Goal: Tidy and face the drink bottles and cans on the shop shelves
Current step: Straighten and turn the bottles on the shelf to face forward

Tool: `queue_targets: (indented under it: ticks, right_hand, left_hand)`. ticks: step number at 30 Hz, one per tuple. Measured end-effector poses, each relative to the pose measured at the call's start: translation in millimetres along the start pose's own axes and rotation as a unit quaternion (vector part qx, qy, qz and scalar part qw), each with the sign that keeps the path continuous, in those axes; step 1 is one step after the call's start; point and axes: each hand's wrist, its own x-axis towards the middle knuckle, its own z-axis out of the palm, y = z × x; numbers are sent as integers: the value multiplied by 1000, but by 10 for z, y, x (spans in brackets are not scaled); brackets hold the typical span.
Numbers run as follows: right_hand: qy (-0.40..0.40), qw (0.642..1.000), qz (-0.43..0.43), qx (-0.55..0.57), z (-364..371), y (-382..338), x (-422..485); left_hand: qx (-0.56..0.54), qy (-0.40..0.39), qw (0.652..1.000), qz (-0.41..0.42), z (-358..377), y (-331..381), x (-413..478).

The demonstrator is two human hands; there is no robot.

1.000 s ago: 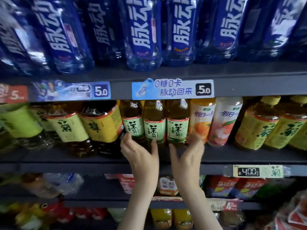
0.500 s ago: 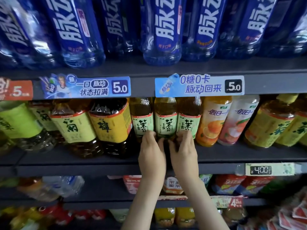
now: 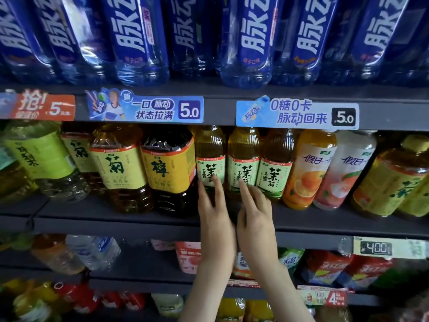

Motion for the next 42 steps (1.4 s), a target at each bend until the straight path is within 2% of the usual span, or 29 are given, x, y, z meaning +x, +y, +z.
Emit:
queue_targets:
  ticks: [4,6,8,11,13,14,16,19,21,30,34,42]
  right_hand:
    - [-15,998,-22,-61,12,-53,19]
    - [-26,998,-17,-50,6,-133,5]
    - [-36,999,-13,-11,-9,-264,-30]
    - [-56,996,22,68,16,-535,-66]
    - [-79,985,85,130,84,-715,-49]
    - [-86,979,114,147,134,-795,-32]
    - [-85,972,147,162,242,-947,0]
    - [-39,967,174,184,415,-1136,51]
    - [2,960,201,194,523,-1192,82]
    - [77,946,268,167,689,-1265,198]
    - [140,945,267,127,794,-1258,197]
    - [114,947,255,161,856,-1247,213]
  left_hand:
    - [-8,-50,999,9,-103,-41,-4]
    - [-21,-61,998,-1,-264,-26,-52]
    - [-31,5,999,3,-500,-7,-105]
    - [-33,168,985,7,-868,-120,-171]
    - [-38,238,969,-44,-1092,-311,-110]
    - [-43,247,964,-85,-1174,-438,-47]
    - [-59,211,964,-149,-1295,-689,104]
    - [-89,102,975,-177,-1366,-983,341]
    - [-91,74,977,-180,-1358,-1107,443]
    - [-71,70,981,-166,-1337,-1079,538]
    - [-74,72,983,-151,-1314,-1080,583]
    - [-27,51,989,-137,-1281,-1184,737]
